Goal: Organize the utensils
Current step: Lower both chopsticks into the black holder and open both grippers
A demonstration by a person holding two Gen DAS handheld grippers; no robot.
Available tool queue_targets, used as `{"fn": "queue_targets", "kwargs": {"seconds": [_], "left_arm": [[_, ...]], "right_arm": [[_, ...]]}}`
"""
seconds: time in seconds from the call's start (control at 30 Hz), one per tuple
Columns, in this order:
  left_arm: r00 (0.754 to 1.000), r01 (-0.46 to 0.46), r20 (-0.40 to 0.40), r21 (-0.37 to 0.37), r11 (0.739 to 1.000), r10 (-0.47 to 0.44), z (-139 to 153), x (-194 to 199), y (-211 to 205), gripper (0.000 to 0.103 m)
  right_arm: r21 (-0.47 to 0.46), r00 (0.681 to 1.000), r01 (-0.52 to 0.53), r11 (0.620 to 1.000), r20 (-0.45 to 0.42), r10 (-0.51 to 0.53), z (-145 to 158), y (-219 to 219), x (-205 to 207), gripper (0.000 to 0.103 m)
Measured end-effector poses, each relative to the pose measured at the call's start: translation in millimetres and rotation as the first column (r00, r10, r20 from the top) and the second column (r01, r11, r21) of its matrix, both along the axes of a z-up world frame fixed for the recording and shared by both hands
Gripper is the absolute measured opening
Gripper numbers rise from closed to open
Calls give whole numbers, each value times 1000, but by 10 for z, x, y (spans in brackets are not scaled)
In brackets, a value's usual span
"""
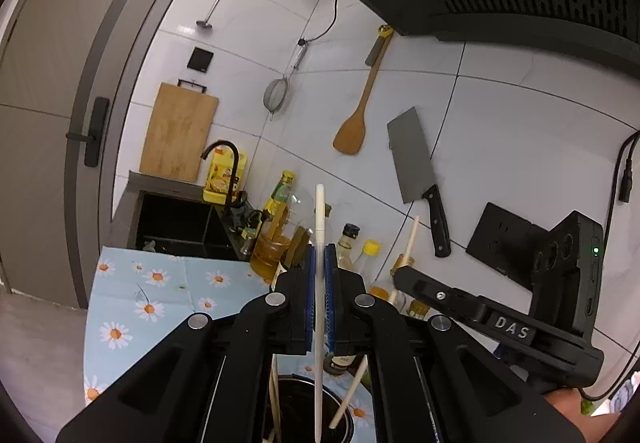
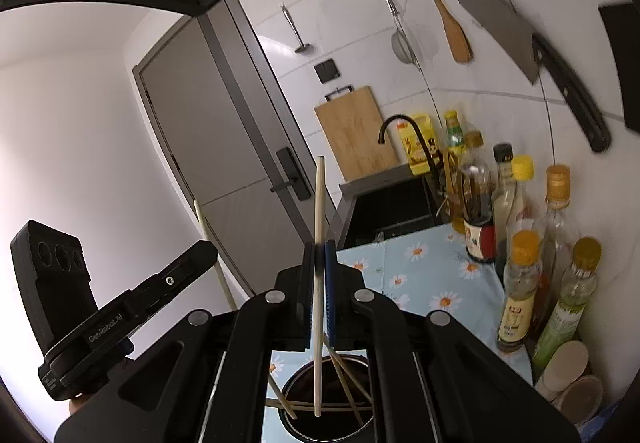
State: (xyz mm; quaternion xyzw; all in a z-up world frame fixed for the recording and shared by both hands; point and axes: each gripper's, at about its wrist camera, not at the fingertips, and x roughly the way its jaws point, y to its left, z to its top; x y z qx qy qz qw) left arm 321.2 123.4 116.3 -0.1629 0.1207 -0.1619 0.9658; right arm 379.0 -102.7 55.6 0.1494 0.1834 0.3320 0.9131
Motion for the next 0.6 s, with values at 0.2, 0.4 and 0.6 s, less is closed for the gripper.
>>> {"fn": "queue_targets", "kwargs": {"seconds": [0.2,0.4,0.6], "left_arm": [[999,-49,-15,62,997,50,-157,62,-56,4],[998,-48,-42,80,996,51,-301,86,-97,4],[996,-32,-83,93,995,40,-379,85,-129,4]], "right_arm": [[-17,999,-2,1000,-47,1,-187,89,61,6],[-37,996,-18,999,-83,15,-331,177,72,6],[-22,989,-28,999,-147,24,-432,178,81,11]]}}
